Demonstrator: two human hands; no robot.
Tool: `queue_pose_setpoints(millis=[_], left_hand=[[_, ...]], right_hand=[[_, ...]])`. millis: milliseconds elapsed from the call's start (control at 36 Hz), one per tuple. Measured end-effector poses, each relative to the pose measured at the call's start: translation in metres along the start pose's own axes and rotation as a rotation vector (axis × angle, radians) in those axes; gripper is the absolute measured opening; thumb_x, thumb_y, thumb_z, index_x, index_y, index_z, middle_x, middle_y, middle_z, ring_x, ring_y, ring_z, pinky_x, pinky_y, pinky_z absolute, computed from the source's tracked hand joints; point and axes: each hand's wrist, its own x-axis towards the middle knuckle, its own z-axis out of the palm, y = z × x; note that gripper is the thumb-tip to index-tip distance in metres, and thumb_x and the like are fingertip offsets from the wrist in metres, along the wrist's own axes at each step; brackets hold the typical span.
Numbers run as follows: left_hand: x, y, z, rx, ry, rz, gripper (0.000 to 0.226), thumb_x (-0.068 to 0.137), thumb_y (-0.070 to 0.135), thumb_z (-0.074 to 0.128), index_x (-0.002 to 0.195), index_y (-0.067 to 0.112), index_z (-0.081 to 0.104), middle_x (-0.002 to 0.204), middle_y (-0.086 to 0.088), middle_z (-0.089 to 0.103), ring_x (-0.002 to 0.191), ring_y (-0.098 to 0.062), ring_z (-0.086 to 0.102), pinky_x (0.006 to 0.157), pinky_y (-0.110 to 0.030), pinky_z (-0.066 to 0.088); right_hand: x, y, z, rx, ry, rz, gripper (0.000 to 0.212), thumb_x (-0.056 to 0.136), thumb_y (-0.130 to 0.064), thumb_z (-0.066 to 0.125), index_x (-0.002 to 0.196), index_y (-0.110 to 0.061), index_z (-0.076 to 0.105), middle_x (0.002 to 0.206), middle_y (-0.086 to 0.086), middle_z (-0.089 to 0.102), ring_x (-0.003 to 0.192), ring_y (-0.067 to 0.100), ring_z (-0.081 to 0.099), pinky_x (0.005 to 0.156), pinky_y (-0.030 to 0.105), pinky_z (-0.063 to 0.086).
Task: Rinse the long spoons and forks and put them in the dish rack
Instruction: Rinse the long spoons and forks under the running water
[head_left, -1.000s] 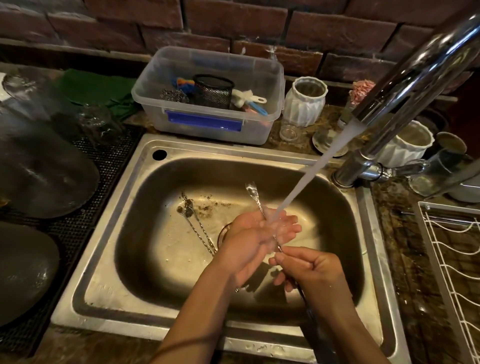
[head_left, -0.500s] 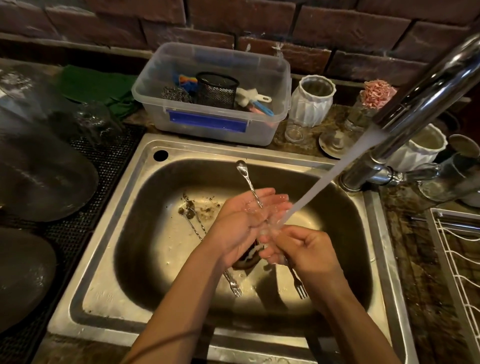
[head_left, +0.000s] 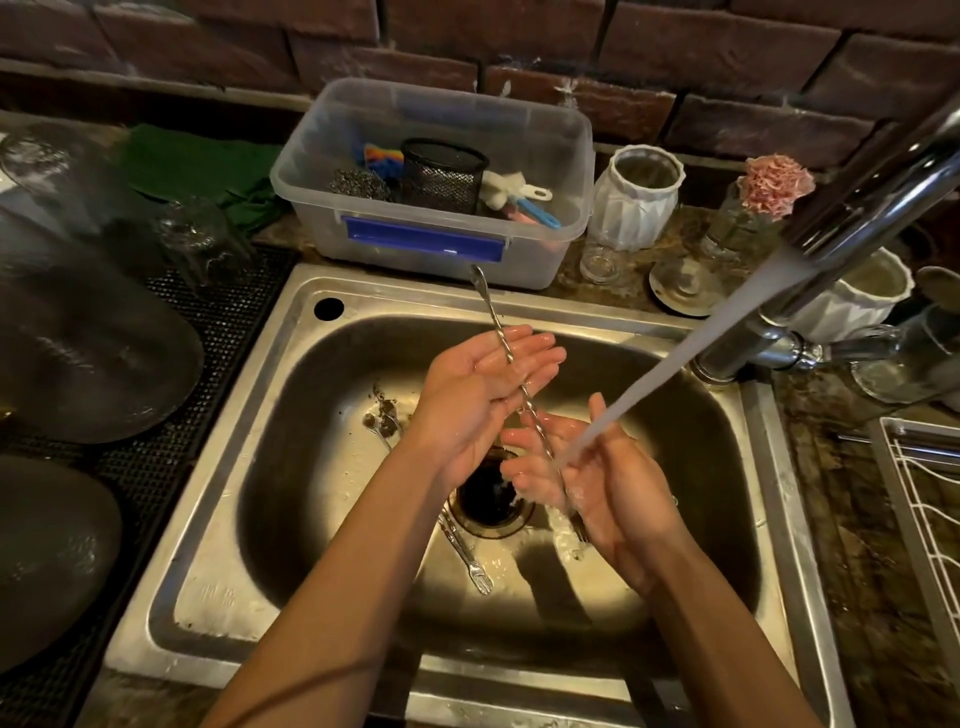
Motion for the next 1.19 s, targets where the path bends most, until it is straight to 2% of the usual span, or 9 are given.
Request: queue_pose_setpoints(millis=[167, 278, 389, 500, 667, 778, 861, 972, 1194], left_hand=[[0.003, 0.004, -0.004, -0.005, 0.019, 0.046, 0.028, 0.095, -0.012, 0.051, 0.117, -0.001, 0.063, 0.117, -0.019, 0.073, 0.111, -0.031, 0.070, 0.088, -0.032, 0.060], [0.003, 0.004, -0.005, -0.017, 0.045, 0.076, 0.032, 0.094, -0.010, 0.053, 0.125, -0.003, 0.059, 0.117, -0.019, 0.073, 0.111, -0.031, 0.070, 0.089, -0.033, 0.059], [0.001, 0.002, -0.004, -0.028, 0.060, 0.083, 0.034, 0.095, -0.008, 0.054, 0.128, -0.002, 0.057, 0.118, -0.018, 0.073, 0.110, -0.031, 0.071, 0.090, -0.035, 0.060], [-0.005, -0.006, -0.001, -0.061, 0.056, 0.062, 0.033, 0.096, -0.006, 0.053, 0.129, -0.002, 0.056, 0.120, -0.022, 0.071, 0.107, -0.035, 0.071, 0.089, -0.039, 0.060], [-0.017, -0.022, 0.002, -0.048, 0.053, 0.014, 0.035, 0.097, -0.004, 0.053, 0.131, -0.001, 0.054, 0.119, -0.023, 0.070, 0.106, -0.036, 0.072, 0.086, -0.038, 0.061], [-0.026, -0.033, 0.007, -0.002, 0.054, -0.010, 0.032, 0.096, -0.005, 0.054, 0.127, -0.001, 0.056, 0.115, -0.021, 0.073, 0.099, -0.030, 0.075, 0.078, -0.033, 0.062], [-0.031, -0.040, 0.009, 0.074, 0.068, -0.025, 0.028, 0.096, -0.006, 0.054, 0.123, -0.003, 0.058, 0.112, -0.019, 0.074, 0.102, -0.032, 0.074, 0.083, -0.042, 0.059], [-0.038, -0.043, 0.011, 0.056, 0.084, -0.046, 0.023, 0.095, -0.007, 0.054, 0.118, -0.010, 0.057, 0.104, -0.024, 0.075, 0.096, -0.035, 0.075, 0.070, -0.031, 0.062], [-0.047, -0.048, 0.014, 0.008, 0.058, -0.099, 0.018, 0.099, 0.000, 0.051, 0.099, -0.011, 0.065, 0.097, -0.027, 0.074, 0.090, -0.040, 0.075, 0.080, -0.039, 0.063]], right_hand=[[-0.002, 0.003, 0.003, -0.024, -0.014, -0.019, 0.064, 0.092, -0.054, 0.042, 0.113, 0.001, 0.067, 0.110, 0.031, 0.071, 0.079, 0.033, 0.075, 0.066, 0.033, 0.064], [-0.004, 0.002, 0.003, -0.029, -0.028, -0.014, 0.058, 0.098, -0.047, 0.042, 0.115, 0.003, 0.065, 0.110, 0.031, 0.071, 0.074, 0.032, 0.074, 0.064, 0.031, 0.063], [-0.009, 0.002, 0.004, -0.098, -0.025, -0.064, 0.043, 0.092, -0.036, 0.055, 0.105, 0.001, 0.073, 0.105, 0.029, 0.073, 0.068, 0.030, 0.074, 0.055, 0.028, 0.059], [-0.013, 0.004, 0.002, -0.192, 0.010, -0.080, 0.031, 0.090, -0.024, 0.065, 0.107, 0.001, 0.072, 0.100, 0.025, 0.075, 0.061, 0.022, 0.073, 0.049, 0.022, 0.056], [-0.025, 0.009, -0.006, -0.296, 0.052, -0.117, 0.023, 0.095, -0.018, 0.060, 0.104, -0.003, 0.075, 0.093, 0.022, 0.076, 0.058, 0.019, 0.070, 0.045, 0.020, 0.051], [-0.034, 0.012, -0.011, -0.342, 0.076, -0.130, 0.024, 0.098, -0.015, 0.054, 0.103, -0.001, 0.073, 0.087, 0.019, 0.076, 0.056, 0.019, 0.069, 0.043, 0.020, 0.049], [-0.039, 0.014, -0.013, -0.374, 0.096, -0.124, 0.024, 0.097, -0.014, 0.054, 0.106, -0.001, 0.072, 0.087, 0.019, 0.076, 0.055, 0.019, 0.069, 0.041, 0.020, 0.048], [-0.050, 0.016, -0.015, -0.391, 0.106, -0.130, 0.023, 0.097, -0.014, 0.054, 0.106, -0.003, 0.072, 0.085, 0.017, 0.076, 0.052, 0.020, 0.068, 0.039, 0.019, 0.046], [-0.072, 0.019, -0.023, -0.492, 0.112, -0.175, 0.024, 0.096, -0.015, 0.055, 0.106, -0.002, 0.073, 0.065, 0.012, 0.067, 0.041, 0.014, 0.058, 0.035, 0.019, 0.040]])
